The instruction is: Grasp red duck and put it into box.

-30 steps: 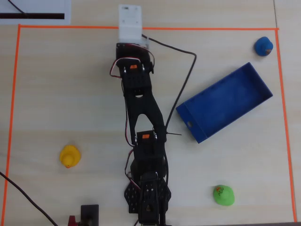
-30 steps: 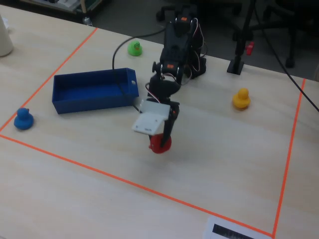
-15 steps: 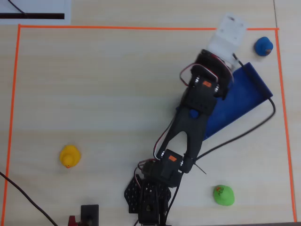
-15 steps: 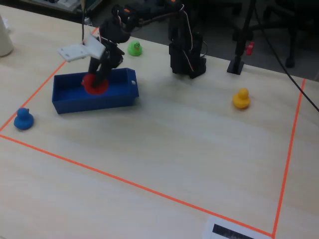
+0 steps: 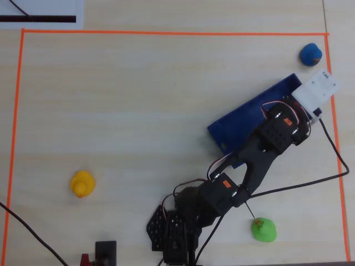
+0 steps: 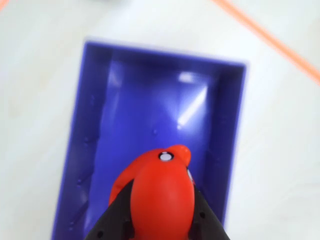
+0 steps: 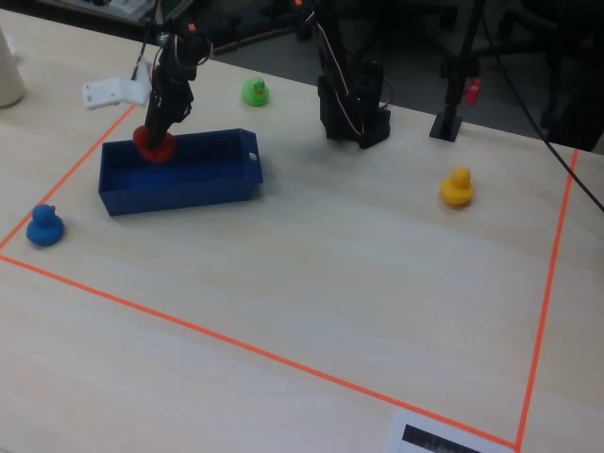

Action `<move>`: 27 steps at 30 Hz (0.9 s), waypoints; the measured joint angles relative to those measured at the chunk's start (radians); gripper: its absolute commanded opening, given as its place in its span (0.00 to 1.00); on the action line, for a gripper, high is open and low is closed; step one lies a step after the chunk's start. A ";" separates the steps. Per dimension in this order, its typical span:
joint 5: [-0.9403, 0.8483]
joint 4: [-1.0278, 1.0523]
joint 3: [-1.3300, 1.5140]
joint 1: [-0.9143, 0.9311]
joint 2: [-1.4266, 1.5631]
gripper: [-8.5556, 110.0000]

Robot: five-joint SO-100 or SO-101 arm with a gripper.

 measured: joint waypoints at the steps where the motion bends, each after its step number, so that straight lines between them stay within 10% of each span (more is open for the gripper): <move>1: 0.003 -0.012 0.029 -0.002 0.000 0.07; 27: -0.032 -0.210 0.229 0.032 0.000 0.29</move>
